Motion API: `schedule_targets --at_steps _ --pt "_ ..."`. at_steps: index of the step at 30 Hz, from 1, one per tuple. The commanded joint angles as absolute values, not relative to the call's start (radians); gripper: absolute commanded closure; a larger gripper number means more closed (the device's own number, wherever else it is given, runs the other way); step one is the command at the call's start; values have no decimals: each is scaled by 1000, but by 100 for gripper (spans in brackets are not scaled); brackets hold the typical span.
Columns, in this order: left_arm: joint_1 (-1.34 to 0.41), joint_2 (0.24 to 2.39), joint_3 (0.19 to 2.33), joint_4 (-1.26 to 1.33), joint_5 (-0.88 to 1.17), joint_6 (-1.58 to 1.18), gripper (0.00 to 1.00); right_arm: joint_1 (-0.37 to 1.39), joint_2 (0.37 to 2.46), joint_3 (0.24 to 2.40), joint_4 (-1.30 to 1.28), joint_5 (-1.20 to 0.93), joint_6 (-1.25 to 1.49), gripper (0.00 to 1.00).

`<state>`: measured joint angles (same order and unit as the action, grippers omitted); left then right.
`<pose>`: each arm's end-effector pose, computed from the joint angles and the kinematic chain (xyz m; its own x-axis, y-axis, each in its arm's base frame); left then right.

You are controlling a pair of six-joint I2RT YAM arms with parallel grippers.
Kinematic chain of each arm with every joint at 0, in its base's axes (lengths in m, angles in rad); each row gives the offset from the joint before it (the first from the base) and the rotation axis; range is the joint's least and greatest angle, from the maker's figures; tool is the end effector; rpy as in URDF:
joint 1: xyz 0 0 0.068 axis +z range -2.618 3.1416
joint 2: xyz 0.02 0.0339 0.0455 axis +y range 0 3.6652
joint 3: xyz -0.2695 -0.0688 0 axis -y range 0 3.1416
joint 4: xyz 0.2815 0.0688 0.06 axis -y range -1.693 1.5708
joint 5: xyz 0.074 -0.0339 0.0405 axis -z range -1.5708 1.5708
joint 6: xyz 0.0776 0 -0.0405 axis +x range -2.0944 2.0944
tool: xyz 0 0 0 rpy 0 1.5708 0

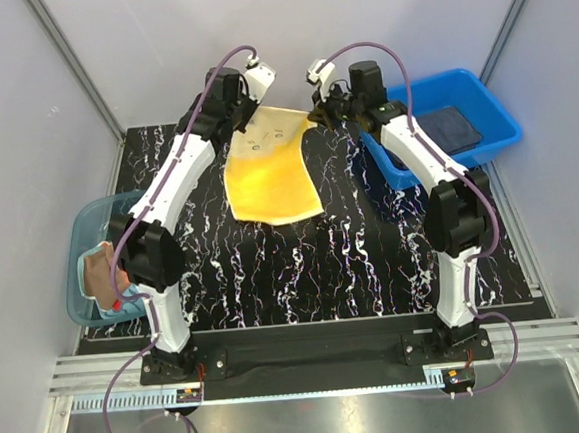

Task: Fold and stack the towels
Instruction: Flatten out the crumpled towel

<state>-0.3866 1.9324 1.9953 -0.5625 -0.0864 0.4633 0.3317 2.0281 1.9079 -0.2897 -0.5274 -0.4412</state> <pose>0.4891 -0.1919 0.3707 -0.2604 0.5867 -0.7668 0.4716 0.7703 0.4293 0.5121 0.2177 0.3249 -0.0342 -0.4020 -0.9150 -0.8100 0.5474 -0.2103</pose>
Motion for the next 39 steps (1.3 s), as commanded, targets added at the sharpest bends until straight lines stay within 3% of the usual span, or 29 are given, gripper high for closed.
schedule_targets --at_steps 1,9,15,19,24,32,36,39 --pt "-367 1907 1973 -391 -228 491 100 301 2023 1986 -221 -506 -500 100" --pt "-466 1610 1810 -466 -281 522 100 304 1768 1955 -463 -618 -460 100" --pt "-604 1210 1517 -465 -216 532 100 310 1337 1582 -462 -790 -465 100" --pt "-670 1088 1506 -599 -137 499 100 311 1107 1427 -430 -854 -428 100" --pt "-722 1039 1564 -692 -88 463 100 313 980 1373 -333 -951 -328 100" --pt "-742 1121 1664 -784 -119 526 100 313 959 1373 -256 -855 -373 100" --pt "-714 1207 1654 -744 -176 589 100 313 1095 1391 -304 -743 -514 100" --pt "-588 1338 1700 -704 -69 588 100 311 1257 1440 -305 -683 -595 100"
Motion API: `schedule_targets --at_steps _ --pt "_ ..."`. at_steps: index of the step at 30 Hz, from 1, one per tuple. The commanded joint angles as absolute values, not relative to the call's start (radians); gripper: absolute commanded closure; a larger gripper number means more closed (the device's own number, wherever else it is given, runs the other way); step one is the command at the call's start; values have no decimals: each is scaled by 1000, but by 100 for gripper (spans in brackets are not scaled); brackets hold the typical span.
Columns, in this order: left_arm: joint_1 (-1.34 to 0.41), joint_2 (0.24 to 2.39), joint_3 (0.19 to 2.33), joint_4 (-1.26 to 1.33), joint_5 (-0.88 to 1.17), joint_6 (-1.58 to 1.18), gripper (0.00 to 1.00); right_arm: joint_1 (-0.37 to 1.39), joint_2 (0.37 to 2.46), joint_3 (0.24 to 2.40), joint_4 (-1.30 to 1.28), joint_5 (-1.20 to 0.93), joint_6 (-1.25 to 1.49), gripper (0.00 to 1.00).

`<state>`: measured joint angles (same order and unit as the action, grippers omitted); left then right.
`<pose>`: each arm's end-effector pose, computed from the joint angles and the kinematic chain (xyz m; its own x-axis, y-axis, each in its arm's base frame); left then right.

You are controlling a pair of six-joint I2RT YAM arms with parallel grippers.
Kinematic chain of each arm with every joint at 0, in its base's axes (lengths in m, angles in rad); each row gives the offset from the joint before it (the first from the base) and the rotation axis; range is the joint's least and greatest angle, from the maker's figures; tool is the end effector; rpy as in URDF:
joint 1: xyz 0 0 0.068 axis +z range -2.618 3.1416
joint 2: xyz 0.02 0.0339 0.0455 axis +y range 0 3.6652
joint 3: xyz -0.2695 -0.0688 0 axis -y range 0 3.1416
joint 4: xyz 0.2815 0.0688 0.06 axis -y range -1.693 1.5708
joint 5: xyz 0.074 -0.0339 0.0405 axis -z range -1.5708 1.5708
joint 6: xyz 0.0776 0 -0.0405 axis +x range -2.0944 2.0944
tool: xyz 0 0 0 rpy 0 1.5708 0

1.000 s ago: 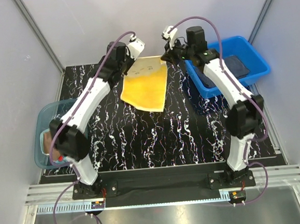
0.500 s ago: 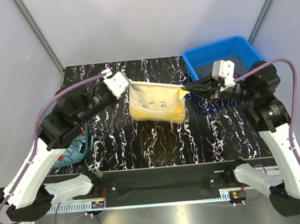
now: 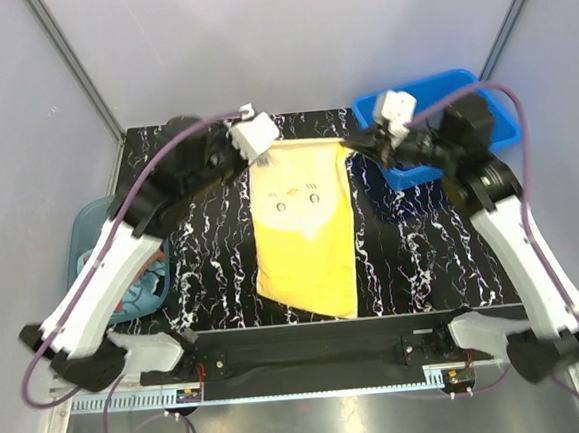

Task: Fold and stack the towels
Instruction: Flatten out the crumpled towel

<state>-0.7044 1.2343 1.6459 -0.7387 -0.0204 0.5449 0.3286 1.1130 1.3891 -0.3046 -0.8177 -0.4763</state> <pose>0.2361 -0.1986 0.4868 0.1186 0.5793 -0.8064 0.6680 0.5544 0.4965 0.2490 0.1447 0.4861 0.3937 -0.1971 -0.8979 -0.8219 0.3619 -0.4398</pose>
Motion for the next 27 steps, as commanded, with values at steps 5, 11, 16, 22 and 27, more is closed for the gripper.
schedule_targets --at_steps 5,11,16,22,27 --pt "-503 1564 1744 -527 -118 609 100 305 1535 1569 -248 -644 -653 100" --pt "-417 1859 1811 -183 -235 591 100 291 1851 1692 -21 -531 -655 100" --pt "-405 1982 1862 -59 -244 586 100 276 2032 1816 58 -494 -655 100" --pt "-387 2078 1888 -37 -209 563 100 268 2121 1861 74 -521 -640 100" --pt "-374 2089 1835 64 -219 586 100 267 2158 1845 147 -457 -653 100"
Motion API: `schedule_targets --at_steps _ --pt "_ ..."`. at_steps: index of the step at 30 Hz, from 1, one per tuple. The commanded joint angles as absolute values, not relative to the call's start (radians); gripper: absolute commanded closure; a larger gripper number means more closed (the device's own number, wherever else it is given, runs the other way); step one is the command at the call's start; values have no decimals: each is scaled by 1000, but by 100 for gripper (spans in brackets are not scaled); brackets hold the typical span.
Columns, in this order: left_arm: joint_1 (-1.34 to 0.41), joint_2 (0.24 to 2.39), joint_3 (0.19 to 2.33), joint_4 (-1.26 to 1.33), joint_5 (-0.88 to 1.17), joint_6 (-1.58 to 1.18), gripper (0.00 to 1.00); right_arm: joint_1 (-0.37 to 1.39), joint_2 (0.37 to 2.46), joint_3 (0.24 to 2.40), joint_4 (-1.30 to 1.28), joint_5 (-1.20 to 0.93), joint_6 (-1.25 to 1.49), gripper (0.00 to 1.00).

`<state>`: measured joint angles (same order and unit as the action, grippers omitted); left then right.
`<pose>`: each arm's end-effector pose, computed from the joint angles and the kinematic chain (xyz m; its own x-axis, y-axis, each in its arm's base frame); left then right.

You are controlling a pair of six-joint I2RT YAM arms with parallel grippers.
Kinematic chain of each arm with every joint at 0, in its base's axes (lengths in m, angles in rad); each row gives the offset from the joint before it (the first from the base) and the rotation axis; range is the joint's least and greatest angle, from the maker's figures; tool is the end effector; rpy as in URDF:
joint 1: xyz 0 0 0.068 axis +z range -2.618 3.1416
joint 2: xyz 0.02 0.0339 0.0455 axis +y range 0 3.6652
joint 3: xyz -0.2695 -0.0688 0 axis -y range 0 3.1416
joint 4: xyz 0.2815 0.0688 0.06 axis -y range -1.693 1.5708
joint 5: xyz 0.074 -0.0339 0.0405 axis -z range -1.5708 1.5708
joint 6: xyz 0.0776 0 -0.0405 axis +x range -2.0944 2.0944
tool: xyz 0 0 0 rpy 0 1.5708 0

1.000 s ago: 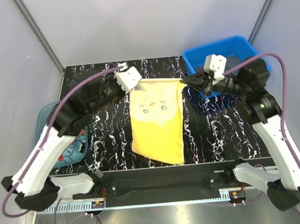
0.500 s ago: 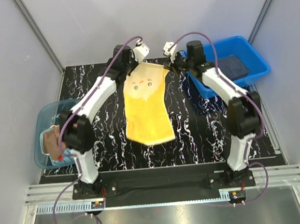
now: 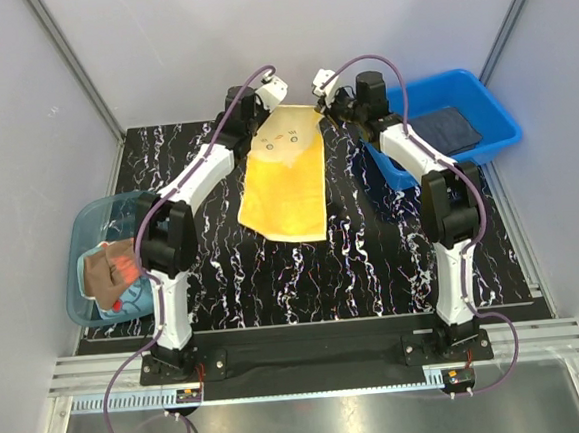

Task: Fold and stack the towels
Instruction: Flatten out the crumpled towel

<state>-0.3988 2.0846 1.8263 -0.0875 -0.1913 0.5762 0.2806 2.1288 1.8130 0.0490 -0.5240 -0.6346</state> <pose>0.5414 -0.2121 0.2834 -0.1440 0.6411 -0.7538 0.3516 0.7452 0.5666 0.5515 0.1993 0.2745 0.2131 -0.4728 -0.8550 -0.7168 0.5191 -0.4656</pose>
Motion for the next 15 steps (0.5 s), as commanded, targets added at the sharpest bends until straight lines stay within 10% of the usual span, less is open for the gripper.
schedule_targets --at_steps 1,7,15 --pt "-368 2095 1839 99 -224 583 100 265 2166 1861 161 -443 -653 100" --pt "-351 2050 1840 100 -215 538 100 267 2160 1870 177 -416 -621 100" --pt "-436 1574 1614 -208 -158 638 100 287 1651 1616 -96 -610 -632 100"
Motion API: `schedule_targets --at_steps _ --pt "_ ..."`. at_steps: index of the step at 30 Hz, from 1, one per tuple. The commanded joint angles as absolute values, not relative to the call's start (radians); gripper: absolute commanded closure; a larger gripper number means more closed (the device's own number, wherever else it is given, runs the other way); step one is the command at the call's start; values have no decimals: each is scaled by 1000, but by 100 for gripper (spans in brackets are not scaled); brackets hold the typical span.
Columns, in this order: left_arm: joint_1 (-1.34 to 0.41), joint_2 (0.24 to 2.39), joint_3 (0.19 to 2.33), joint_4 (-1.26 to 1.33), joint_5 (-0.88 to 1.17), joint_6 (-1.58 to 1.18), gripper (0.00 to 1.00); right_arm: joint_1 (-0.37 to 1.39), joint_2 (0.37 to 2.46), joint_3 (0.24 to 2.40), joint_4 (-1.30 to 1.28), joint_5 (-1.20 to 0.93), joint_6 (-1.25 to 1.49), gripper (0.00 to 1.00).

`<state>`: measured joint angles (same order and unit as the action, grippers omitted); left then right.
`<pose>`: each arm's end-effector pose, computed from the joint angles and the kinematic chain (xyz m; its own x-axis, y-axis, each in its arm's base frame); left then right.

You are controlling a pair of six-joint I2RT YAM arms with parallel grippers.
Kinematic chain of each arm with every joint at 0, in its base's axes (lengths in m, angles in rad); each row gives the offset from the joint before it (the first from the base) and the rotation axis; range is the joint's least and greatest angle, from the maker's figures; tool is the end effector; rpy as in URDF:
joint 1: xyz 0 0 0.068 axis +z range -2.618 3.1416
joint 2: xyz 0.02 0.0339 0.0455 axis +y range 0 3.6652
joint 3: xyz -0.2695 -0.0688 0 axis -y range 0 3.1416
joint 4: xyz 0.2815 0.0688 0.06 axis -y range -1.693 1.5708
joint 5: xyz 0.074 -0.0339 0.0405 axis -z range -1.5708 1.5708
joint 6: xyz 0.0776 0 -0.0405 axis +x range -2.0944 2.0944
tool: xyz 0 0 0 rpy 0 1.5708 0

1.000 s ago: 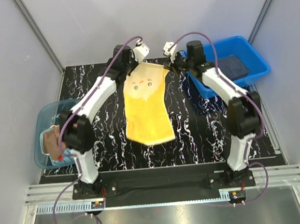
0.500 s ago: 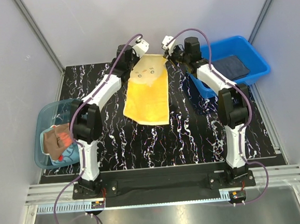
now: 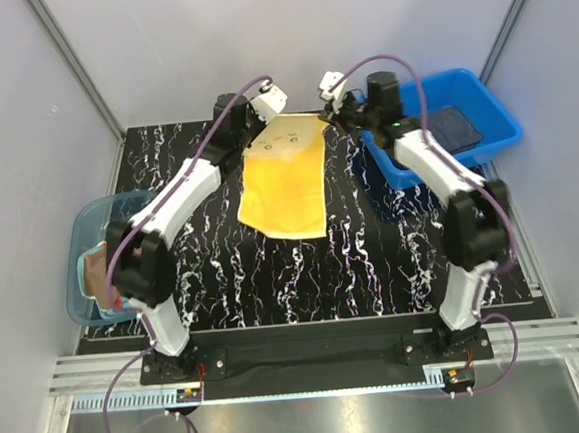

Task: Fold and stack the towels
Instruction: Flatten out the crumpled towel

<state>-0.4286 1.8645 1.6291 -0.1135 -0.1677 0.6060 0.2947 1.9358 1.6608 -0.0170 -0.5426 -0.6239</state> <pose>0.4849 -0.2073 0.3127 -0.1034 0.6647 -0.7399 0.3966 0.7098 0.5822 0.5031 0.1946 0.3061 0.1982 -0.4627 -0.8641 -0.7468 0.4997 -0.4388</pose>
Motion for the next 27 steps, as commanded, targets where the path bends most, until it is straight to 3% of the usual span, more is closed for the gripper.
schedule_targets --at_steps 1,9,14,21,27 --pt "-457 1524 1592 -248 -144 637 100 285 1596 1593 -189 -662 -641 100" --pt "-601 1145 1560 -705 33 558 100 287 1160 1499 -603 -971 -654 100" --pt "-624 987 1575 -762 294 483 100 287 910 1370 -462 -1127 -502 100" --pt "-626 946 1647 -808 471 445 100 287 767 1295 -348 -1166 -398 100" --pt "-626 1074 1724 -882 409 488 100 285 833 1324 -371 -1054 -537 100"
